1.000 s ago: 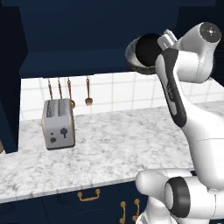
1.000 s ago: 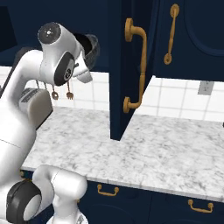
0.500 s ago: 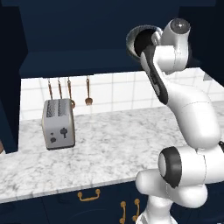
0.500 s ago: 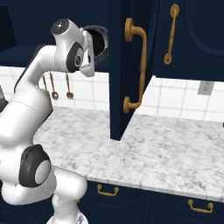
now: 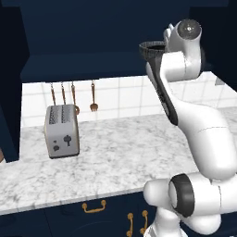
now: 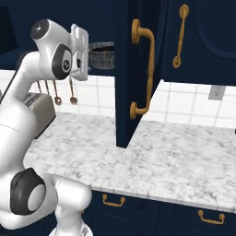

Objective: Pick up the bowls on the counter and stack them on top of one another in the open cabinet. Place the smaller bowl on top of the larger bowl.

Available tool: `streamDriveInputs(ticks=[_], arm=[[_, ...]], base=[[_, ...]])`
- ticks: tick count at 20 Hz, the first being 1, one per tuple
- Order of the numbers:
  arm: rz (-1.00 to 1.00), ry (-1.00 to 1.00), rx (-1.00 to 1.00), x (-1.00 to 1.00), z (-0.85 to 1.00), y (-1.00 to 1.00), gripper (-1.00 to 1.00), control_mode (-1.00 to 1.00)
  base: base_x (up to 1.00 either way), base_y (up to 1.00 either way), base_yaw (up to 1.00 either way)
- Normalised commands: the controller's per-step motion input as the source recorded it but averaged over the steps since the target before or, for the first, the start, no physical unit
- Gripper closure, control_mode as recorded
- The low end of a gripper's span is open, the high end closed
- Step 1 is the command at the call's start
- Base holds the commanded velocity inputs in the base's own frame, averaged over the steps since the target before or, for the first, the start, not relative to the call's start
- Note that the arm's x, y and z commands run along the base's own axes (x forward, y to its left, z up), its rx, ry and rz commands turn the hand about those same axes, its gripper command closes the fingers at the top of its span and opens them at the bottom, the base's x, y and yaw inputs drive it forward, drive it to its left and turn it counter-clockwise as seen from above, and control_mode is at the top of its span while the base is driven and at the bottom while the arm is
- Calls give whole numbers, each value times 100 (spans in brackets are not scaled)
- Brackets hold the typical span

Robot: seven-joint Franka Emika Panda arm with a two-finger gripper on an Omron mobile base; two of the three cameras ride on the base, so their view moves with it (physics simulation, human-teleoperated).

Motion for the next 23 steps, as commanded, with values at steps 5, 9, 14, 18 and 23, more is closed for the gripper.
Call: streamDriveInputs(ticks=[5, 9, 14, 18, 23], arm=[[0, -7, 5, -100, -71, 30, -100, -100], [4, 22, 5, -100, -100, 40, -100, -100], [5, 38, 6, -66, -100, 34, -100, -100], [4, 29, 11, -3, -83, 4, -100, -100], [0, 0, 0, 0, 0, 1, -100, -100]], base=[[0, 0, 0], [0, 0, 0], [0, 0, 0], [0, 0, 0], [0, 0, 0]])
